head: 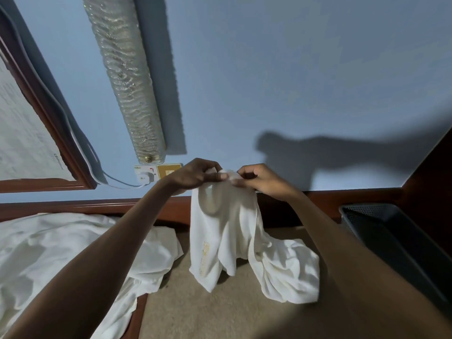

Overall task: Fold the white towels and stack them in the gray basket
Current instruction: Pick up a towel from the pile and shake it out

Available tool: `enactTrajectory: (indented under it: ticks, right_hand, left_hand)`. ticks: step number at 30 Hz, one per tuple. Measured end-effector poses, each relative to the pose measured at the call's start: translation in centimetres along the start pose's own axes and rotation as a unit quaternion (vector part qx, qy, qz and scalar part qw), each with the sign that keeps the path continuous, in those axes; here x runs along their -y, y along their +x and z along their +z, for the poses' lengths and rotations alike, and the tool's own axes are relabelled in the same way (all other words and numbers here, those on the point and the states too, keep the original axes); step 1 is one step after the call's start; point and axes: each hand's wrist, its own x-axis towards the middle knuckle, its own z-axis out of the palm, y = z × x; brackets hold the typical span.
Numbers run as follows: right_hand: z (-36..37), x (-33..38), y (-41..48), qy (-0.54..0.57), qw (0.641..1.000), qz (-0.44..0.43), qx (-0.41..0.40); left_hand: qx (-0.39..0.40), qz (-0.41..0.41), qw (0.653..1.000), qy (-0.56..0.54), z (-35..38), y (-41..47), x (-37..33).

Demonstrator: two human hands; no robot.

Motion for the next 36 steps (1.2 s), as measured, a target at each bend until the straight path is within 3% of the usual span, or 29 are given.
enactTrajectory:
  ticks: [4, 10, 13, 17, 20, 23, 25, 27, 32, 36]
  right_hand:
    - [1.3, -2.3, 1.1, -0.045, 0.999, 0.029, 0.010]
    - [3.6, -8.4, 2.1, -0.117, 0.990, 0.076, -0.024]
    - [4.1, -8.5, 2.4, -0.127, 0.987, 0.089, -0.047]
    - [4.4, -5.7, 3.5, -0.091, 0.993, 0.046, -0.057]
    - [4.3, -2.2, 4.4, -0.024, 0.999, -0.002, -0.046]
    - [3.8, 2.1, 5.7, 0.051, 0.998, -0.004, -0.029]
    - [3.1, 4.5, 6.0, 0.059, 0.998, -0.014, -0.022]
    - [2.0, 5.5, 5.8, 0.059, 0.998, -0.030, -0.011]
    - [-1.0, 3.2, 4.5, -0.082, 0.996, -0.017, -0.001]
    - [-0.7, -0.4, 4.0, -0.157, 0.986, 0.004, -0.047]
  left_hand:
    - [-0.045, 0.030, 0.998, -0.025, -1.1, 0.2, -0.6]
    - [-0.174, 0.027, 0.970, -0.169, -3.7, -1.1, 1.2]
    - [-0.224, -0.011, 0.962, -0.154, -5.0, -1.9, 4.3]
    - [-0.277, -0.135, 0.951, -0.020, -6.3, -2.8, 7.9]
    - [-0.225, -0.131, 0.965, -0.017, -5.9, -3.1, 8.1]
    - [-0.088, -0.064, 0.994, -0.002, -4.9, -2.1, 5.7]
    - [0.008, -0.042, 0.998, -0.036, -4.2, -1.6, 2.7]
    - [0.054, -0.024, 0.997, -0.055, -4.0, -0.7, 0.8]
    - [0.007, 0.027, 0.999, -0.037, -4.6, 0.5, -0.3]
    - [-0.011, 0.062, 0.998, -0.010, -4.3, 1.1, -1.0]
